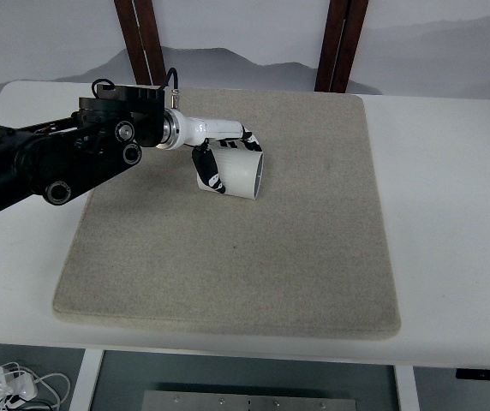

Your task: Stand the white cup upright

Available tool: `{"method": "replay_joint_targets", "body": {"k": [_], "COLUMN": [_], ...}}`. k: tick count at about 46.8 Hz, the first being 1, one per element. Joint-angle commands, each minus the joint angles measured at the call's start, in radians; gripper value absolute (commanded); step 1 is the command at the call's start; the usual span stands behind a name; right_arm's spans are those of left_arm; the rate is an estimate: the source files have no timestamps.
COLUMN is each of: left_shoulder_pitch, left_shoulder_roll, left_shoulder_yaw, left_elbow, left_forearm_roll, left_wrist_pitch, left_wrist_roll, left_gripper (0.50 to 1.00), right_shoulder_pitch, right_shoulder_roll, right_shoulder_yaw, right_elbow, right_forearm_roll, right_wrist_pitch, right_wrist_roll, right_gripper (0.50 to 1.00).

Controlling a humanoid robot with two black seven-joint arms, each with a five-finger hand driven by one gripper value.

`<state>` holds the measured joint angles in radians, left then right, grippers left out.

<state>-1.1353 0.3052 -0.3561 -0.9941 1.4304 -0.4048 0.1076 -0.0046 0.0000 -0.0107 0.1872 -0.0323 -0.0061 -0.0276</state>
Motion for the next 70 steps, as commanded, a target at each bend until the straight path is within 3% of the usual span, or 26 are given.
{"method": "replay_joint_targets", "body": {"k": [1, 8, 15, 29, 41, 51, 56, 62, 70], "left_shoulder_pitch": [-0.001, -0.011, -0.012, -0.008, 0.006, 0.012, 0.031, 0.049, 0.086], "left_shoulder_roll": [0.000, 0.000, 0.000, 0.018, 0.094, 0.101, 0.100, 0.100, 0.095], "left_shoulder_yaw": [-0.001, -0.003, -0.018, -0.069, -0.096, -0.127, -0.133, -0.133, -0.132], "left_elbow": [0.000, 0.002, 0.009, 0.060, 0.092, 0.232, 0.282, 0.324, 0.356], "left_forearm_roll": [-0.001, -0.007, -0.021, -0.263, -0.571, -0.768, -0.823, -0.867, -1.002], "left_wrist_pitch": [0.000, 0.000, 0.000, 0.000, -0.015, -0.077, -0.107, -0.123, -0.126], "left_wrist_roll": [0.001, 0.000, 0.000, -0.015, -0.065, -0.172, -0.252, -0.351, -0.425], "left_gripper": [0.697, 0.553, 0.501, 0.500, 0.500, 0.500, 0.500, 0.500, 0.500], "right_shoulder_pitch": [0.000, 0.000, 0.000, 0.000, 0.000, 0.000, 0.000, 0.000, 0.000], "right_shoulder_roll": [0.000, 0.000, 0.000, 0.000, 0.000, 0.000, 0.000, 0.000, 0.000], "right_shoulder_yaw": [0.000, 0.000, 0.000, 0.000, 0.000, 0.000, 0.000, 0.000, 0.000], "right_elbow": [0.000, 0.000, 0.000, 0.000, 0.000, 0.000, 0.000, 0.000, 0.000], "right_forearm_roll": [0.000, 0.000, 0.000, 0.000, 0.000, 0.000, 0.000, 0.000, 0.000], "right_wrist_pitch": [0.000, 0.000, 0.000, 0.000, 0.000, 0.000, 0.000, 0.000, 0.000], "right_wrist_roll": [0.000, 0.000, 0.000, 0.000, 0.000, 0.000, 0.000, 0.000, 0.000], "right_gripper": [0.952, 0.952, 0.952, 0.952, 0.952, 0.952, 0.952, 0.952, 0.952]}}
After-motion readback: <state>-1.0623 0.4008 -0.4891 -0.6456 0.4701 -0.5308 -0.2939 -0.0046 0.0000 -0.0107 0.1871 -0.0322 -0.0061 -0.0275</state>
